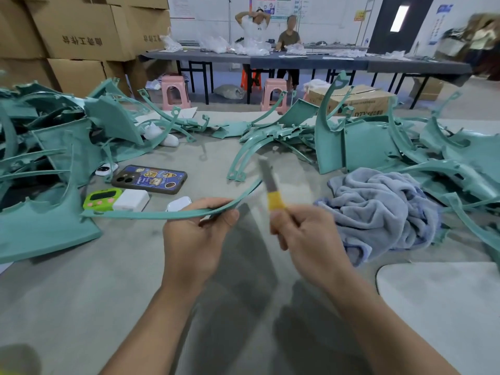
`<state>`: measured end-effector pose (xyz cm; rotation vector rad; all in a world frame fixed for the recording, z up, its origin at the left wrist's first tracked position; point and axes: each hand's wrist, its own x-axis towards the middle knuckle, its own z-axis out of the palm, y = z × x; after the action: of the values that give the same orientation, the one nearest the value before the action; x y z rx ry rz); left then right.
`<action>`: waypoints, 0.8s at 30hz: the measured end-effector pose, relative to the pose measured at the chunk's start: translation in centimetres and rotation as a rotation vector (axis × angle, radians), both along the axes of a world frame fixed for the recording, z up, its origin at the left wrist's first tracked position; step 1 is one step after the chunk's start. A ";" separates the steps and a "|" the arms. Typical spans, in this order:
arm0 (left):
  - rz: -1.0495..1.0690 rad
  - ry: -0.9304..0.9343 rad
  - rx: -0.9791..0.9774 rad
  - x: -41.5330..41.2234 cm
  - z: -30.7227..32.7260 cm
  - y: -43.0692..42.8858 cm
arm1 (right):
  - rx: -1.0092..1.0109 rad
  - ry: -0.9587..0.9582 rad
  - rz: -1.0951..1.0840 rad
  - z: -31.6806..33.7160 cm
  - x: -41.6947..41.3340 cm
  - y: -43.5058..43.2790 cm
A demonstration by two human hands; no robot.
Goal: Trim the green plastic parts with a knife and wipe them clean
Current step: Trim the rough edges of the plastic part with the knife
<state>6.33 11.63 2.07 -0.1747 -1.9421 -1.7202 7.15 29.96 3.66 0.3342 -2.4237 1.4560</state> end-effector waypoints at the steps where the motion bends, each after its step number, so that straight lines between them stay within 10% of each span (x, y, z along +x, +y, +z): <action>1: -0.009 -0.001 0.002 -0.1 0.0 0.0 | 0.122 0.011 0.044 -0.3 0.2 -0.5; 8: -0.046 -0.022 0.072 -0.6 0.0 -0.7 | 0.336 -0.089 -0.441 -0.6 -2.3 1.1; 14: -0.066 -0.005 0.049 -0.8 0.0 -0.9 | 0.257 0.053 0.079 -0.6 0.0 -0.7; 20: -0.093 -0.001 0.056 -0.6 0.1 -0.8 | 0.315 -0.039 -0.444 -0.5 -2.3 1.3; 24: -0.108 -0.003 0.060 -0.6 0.3 -0.7 | 0.192 0.091 -0.077 -0.5 -0.5 0.5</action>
<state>5.71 10.91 2.36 -0.2585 -1.9117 -1.8468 6.67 30.51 3.15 0.3376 -2.4785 1.1533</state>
